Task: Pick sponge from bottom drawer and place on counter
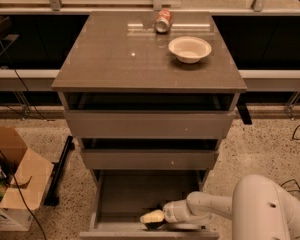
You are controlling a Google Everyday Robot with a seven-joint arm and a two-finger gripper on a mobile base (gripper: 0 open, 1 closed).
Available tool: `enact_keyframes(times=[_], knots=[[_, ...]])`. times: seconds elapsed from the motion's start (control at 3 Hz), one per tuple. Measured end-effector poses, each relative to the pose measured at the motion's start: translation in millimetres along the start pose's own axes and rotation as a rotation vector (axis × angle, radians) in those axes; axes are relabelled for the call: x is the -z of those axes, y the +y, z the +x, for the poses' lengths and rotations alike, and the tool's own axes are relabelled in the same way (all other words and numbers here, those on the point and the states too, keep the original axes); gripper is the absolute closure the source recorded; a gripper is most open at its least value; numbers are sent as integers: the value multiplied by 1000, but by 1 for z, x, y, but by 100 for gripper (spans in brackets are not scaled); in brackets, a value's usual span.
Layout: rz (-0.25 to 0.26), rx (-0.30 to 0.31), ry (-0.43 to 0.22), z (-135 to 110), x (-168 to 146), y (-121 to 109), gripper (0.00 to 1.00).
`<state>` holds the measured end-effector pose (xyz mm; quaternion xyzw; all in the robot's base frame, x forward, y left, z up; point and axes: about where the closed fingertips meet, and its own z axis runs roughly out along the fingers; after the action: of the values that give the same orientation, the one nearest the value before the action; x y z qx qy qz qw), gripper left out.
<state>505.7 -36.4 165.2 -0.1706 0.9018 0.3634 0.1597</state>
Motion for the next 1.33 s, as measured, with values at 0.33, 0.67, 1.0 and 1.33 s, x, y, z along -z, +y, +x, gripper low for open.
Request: enact_keyframes(times=[0.33, 0.67, 1.0, 1.33], knots=[[25, -14, -3, 9, -6, 1, 0], [58, -24, 21, 19, -22, 7, 8], [91, -35, 50, 27, -37, 9, 34], [91, -35, 50, 27, -37, 9, 57]])
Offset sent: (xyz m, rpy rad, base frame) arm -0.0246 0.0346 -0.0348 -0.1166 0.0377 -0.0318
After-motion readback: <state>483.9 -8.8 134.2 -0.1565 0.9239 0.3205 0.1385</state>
